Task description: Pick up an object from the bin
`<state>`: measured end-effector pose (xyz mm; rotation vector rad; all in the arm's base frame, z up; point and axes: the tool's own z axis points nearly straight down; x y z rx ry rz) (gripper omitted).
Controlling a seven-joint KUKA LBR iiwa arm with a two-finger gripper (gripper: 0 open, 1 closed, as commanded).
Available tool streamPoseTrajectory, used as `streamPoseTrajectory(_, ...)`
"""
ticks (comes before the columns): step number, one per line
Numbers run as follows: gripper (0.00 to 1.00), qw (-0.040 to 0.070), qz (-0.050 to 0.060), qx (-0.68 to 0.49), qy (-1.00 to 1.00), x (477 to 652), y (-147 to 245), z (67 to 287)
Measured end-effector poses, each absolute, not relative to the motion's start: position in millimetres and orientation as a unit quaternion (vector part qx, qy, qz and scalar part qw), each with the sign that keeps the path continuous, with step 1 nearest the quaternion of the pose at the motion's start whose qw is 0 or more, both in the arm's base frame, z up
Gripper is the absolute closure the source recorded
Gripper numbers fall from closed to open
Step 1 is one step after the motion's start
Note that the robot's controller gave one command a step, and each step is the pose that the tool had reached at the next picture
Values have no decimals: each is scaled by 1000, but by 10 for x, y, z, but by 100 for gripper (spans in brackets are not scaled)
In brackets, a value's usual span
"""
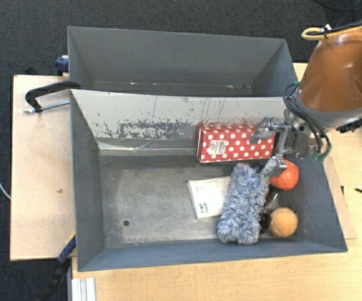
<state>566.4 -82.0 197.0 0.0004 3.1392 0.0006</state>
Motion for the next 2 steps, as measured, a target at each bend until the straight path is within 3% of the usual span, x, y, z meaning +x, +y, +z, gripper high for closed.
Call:
streamPoseTrajectory(1,0,3,0,-45,999,5830,-739,1257)
streamPoseTrajectory(2,0,-4,1,-15,1000,6020,-641,750)
